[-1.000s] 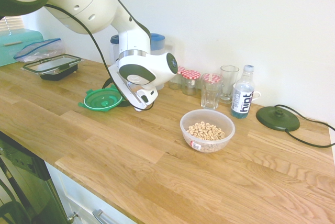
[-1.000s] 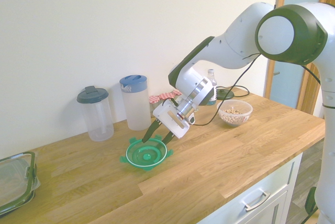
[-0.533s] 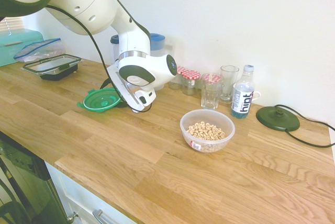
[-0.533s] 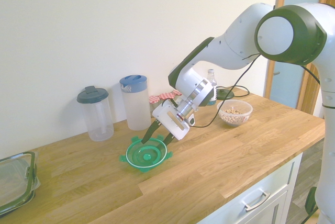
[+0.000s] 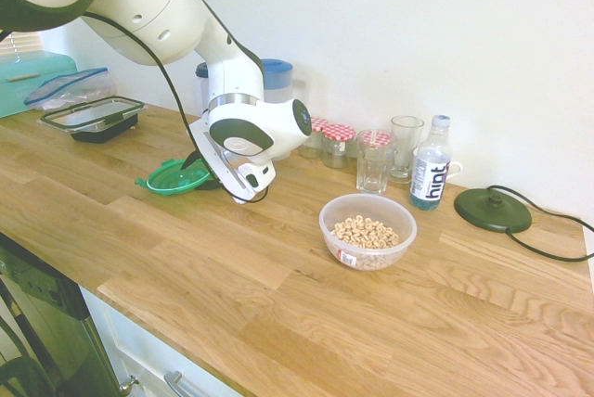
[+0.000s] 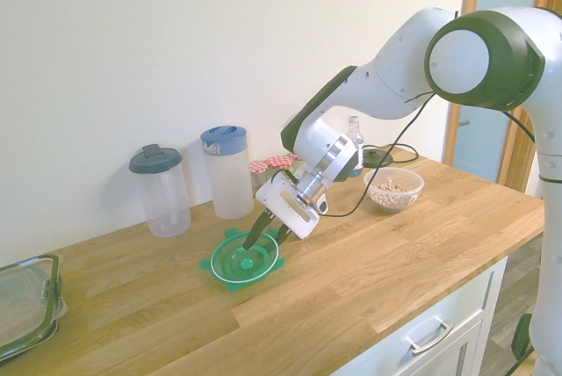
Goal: Cover the lid of food container
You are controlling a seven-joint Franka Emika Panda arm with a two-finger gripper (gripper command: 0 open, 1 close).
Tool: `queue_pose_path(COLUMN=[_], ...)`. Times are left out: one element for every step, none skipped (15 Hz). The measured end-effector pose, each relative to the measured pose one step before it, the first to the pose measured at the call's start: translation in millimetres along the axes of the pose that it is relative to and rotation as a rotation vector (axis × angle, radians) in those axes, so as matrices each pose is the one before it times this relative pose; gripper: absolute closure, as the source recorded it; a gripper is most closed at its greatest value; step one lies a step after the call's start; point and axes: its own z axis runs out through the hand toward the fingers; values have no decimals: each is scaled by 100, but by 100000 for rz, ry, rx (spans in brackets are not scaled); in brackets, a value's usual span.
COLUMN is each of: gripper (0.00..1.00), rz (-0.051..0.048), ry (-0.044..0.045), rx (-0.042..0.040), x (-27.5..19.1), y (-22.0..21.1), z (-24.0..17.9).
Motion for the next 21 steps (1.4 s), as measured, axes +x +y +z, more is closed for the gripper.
queue_pose_path(gripper=[100,100,100,100,100,100,100,100,100,100,100,100,100,100,100,100,100,100,100,100,100], rz=[-9,59,139,289,256,135,93,231,315,322,291,354,467,650,737,620,-624,-1689,-1710,-1014,-399], ry=[63,92,296,507,338,57,39,84,57,167,298,420,444,601,879,1190,2211,3646,4657,5271,5625], rx=[-121,-187,-349,-361,-216,-59,-54,-153,-98,-146,-414,-591,-325,-1153,-2479,-3833,-3701,-4269,-5157,-5756,-5964], x=[-3,-15,-5,5,3,-4,3,8,5,29,45,66,97,113,125,94,-237,-698,-1341,-1724,-1907], y=[-6,-20,-28,-42,-29,-10,2,15,28,78,136,188,186,214,222,148,-590,-1154,-1683,-1626,-1279], z=[13,22,29,44,28,4,-2,-5,-26,-99,-180,-261,-295,-364,-439,-575,-1237,-1989,-2948,-3454,-3634])
